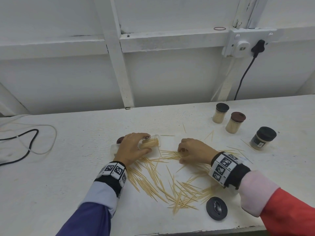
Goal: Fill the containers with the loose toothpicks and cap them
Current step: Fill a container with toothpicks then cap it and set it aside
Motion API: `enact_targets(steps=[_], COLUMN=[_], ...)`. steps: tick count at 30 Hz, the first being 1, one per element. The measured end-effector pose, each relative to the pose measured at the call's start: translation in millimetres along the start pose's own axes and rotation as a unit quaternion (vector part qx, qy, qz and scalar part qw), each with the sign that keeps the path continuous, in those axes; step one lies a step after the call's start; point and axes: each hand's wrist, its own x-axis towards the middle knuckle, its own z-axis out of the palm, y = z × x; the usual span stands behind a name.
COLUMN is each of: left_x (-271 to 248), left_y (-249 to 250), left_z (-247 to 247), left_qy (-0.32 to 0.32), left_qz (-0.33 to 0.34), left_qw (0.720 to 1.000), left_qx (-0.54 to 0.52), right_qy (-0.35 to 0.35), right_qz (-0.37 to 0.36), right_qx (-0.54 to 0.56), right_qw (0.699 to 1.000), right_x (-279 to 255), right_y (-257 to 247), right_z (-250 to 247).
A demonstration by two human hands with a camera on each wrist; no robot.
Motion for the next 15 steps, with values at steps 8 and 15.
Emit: enact_targets(steps=[8,15], left_x=[0.3,0.2], left_y=[-2.0,-1.7], left_z=[2.3,2.5], left_qy=[0.004,-0.006], left_qz=[0.003,-0.002], left_qw=[1.000,1.000], left_qx=[0.011,0.015], right_qy=[0.000,-0.011], right_qz=[-0.010,-0.013], right_qx=[-0.005,-0.065], right_qw=[1.000,0.998], right_x=[-0.7,2.5], right_y=[-4.0,-6.9], right_z=[-5.3,-5.0])
